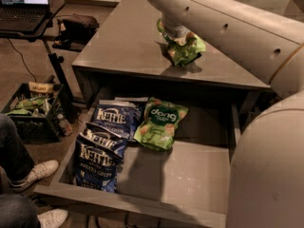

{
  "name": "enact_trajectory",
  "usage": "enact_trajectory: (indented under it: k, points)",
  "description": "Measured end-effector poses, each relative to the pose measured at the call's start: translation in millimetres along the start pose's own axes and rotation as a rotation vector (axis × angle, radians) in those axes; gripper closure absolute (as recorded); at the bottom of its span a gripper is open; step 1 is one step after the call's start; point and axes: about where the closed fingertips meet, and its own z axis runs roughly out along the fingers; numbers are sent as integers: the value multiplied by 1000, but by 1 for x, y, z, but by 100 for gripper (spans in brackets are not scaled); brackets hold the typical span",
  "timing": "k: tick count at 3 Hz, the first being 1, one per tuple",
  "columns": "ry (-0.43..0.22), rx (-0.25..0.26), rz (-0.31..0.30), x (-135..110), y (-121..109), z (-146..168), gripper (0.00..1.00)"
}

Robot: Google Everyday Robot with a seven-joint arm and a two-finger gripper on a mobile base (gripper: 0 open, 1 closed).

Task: Pick green rice chip bag from top drawer and place on counter

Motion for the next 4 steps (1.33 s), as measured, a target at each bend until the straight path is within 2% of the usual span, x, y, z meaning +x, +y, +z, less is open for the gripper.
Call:
enact_trajectory:
  k: [2,3,4]
  points:
    - [0,0,0,0,0,0,13]
    - [0,0,0,0,0,0,0]
    - [0,0,0,0,0,0,0]
